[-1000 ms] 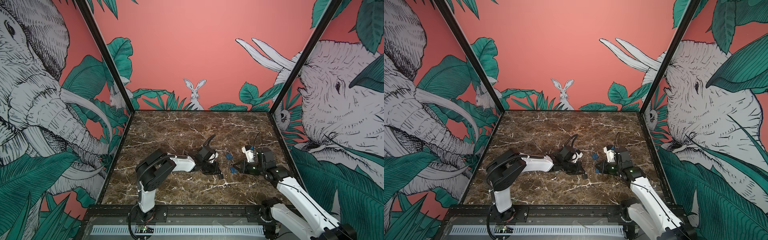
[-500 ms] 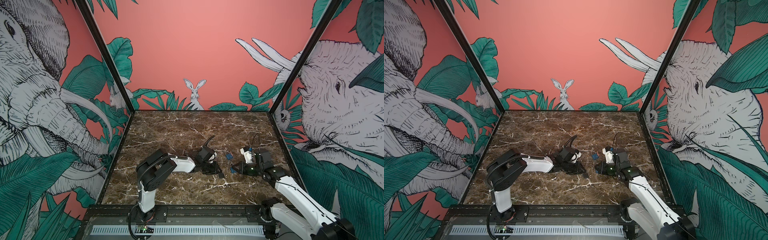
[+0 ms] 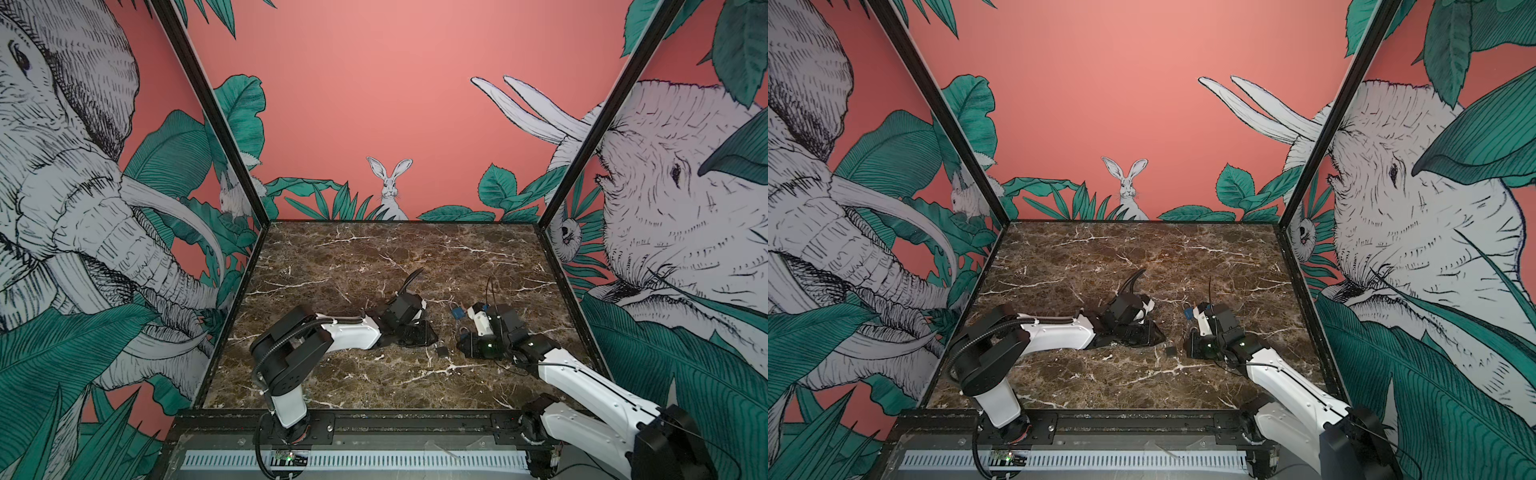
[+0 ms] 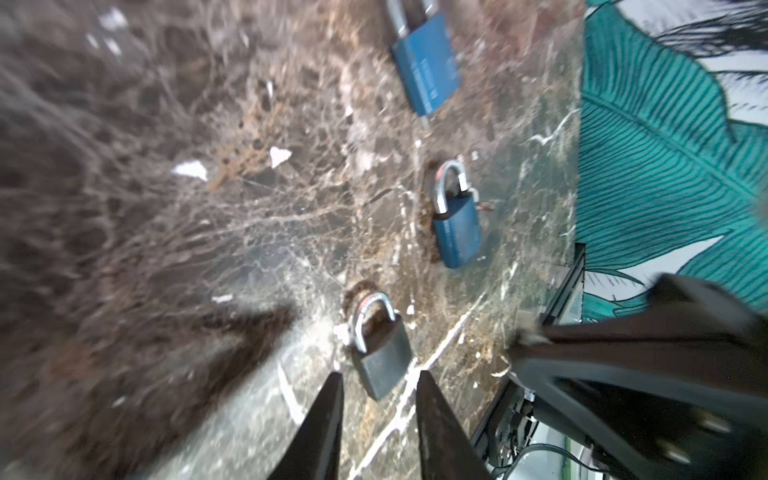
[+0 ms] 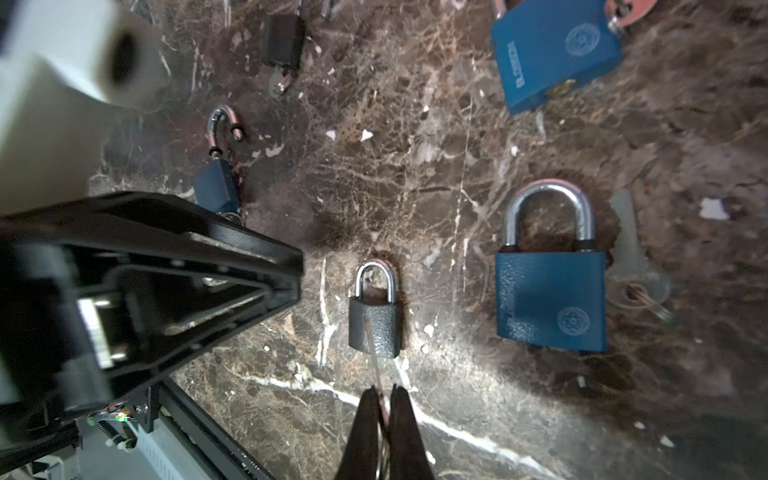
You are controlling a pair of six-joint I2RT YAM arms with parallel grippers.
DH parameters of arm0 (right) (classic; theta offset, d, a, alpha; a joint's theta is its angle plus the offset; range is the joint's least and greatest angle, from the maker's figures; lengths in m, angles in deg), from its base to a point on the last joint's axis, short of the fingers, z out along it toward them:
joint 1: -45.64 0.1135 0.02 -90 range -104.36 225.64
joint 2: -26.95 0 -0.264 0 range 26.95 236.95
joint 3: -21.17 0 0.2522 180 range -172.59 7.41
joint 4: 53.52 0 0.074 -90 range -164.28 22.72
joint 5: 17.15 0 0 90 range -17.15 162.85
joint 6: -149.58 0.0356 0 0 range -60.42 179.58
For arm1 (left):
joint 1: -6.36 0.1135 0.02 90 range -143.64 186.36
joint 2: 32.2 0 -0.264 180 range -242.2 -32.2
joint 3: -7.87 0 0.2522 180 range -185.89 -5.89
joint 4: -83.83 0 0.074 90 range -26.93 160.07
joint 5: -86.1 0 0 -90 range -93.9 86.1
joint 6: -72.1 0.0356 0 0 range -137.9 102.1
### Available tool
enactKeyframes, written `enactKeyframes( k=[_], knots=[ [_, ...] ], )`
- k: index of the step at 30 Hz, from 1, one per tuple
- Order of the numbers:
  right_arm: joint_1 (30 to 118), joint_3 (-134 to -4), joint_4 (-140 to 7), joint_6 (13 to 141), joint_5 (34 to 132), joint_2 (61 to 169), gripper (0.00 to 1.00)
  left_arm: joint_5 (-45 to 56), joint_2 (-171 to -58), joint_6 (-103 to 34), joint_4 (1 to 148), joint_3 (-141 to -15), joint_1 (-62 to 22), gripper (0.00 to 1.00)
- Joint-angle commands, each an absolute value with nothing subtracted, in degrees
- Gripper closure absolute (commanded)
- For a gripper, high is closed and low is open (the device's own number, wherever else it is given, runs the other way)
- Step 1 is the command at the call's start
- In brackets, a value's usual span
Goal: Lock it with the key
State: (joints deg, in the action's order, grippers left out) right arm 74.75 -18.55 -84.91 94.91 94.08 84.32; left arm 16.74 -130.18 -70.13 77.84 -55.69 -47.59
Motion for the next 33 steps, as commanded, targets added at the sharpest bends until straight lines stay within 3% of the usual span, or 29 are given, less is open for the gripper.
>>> enactKeyframes(
  k=[1,18,33],
  knots=[
    [76.28,-17.26,-80.26,97.81,90.55,85.65,1.00,12.05,-124.49,-67.84,75.60,-54.19,-47.27,0.68],
    [79.28,-15.31,-71.62,101.70,88.50,94.26,1.00,12.72,-118.16,-67.65,77.32,-49.06,-42.34,0.71],
    [80.10,-15.36,-73.32,102.85,87.17,93.52,0.81,13.25,-117.74,-67.57,77.91,-48.11,-41.28,0.71]
  ],
)
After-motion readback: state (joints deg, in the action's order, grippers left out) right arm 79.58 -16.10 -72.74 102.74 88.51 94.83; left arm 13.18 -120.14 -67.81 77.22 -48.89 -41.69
